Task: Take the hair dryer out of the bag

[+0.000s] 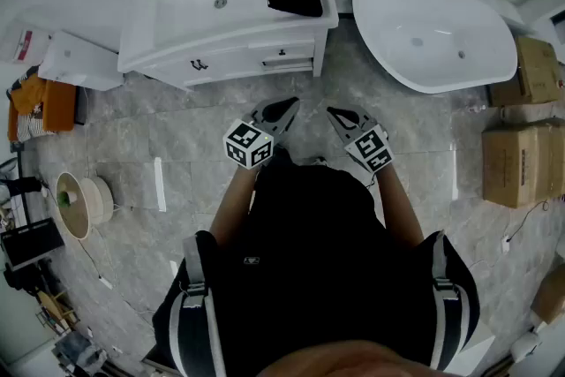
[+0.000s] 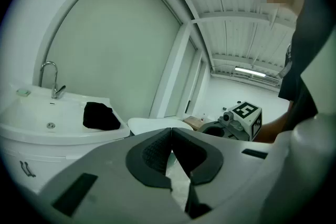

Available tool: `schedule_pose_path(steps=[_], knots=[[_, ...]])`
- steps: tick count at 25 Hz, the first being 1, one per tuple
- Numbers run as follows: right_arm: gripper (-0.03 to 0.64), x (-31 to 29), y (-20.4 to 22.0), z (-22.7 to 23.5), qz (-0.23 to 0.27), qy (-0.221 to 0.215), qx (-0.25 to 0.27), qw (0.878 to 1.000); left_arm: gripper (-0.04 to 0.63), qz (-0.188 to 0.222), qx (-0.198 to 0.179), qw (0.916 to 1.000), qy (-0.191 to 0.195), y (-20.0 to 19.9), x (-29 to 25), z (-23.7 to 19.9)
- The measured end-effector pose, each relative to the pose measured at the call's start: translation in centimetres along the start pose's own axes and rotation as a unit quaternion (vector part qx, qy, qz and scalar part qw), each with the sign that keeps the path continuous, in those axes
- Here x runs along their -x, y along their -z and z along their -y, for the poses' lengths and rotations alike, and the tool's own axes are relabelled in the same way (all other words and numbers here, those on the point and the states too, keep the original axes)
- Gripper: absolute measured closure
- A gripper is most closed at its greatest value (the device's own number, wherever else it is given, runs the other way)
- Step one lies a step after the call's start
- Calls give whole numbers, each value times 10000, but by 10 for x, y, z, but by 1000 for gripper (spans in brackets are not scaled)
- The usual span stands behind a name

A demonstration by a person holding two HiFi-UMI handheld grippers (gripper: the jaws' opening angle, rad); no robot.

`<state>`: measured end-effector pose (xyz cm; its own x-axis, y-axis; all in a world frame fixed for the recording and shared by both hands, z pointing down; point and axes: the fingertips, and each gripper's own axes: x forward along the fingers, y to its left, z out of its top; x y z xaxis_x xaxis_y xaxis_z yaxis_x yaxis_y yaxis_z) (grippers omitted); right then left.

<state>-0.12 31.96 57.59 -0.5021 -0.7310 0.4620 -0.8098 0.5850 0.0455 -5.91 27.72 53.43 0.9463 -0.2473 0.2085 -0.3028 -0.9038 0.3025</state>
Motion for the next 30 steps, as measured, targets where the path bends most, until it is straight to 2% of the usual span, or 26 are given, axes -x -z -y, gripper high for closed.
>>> schedule_pose_path(steps=[4, 10, 21, 30], knots=[[557, 3, -1, 4, 4, -12, 60, 10000, 578, -53, -59, 10000, 46, 2, -4, 5], [557, 8, 5, 12, -34, -24, 125, 9999, 579, -97, -162, 9998, -97, 5, -10, 7], [557, 6, 15, 8, -115, -225, 96, 9996, 578, -33, -28, 9988, -488, 13, 4, 1], [557, -8, 19, 10, -217, -243, 29, 9995, 578, -99, 47, 9987, -501, 14, 3, -13]])
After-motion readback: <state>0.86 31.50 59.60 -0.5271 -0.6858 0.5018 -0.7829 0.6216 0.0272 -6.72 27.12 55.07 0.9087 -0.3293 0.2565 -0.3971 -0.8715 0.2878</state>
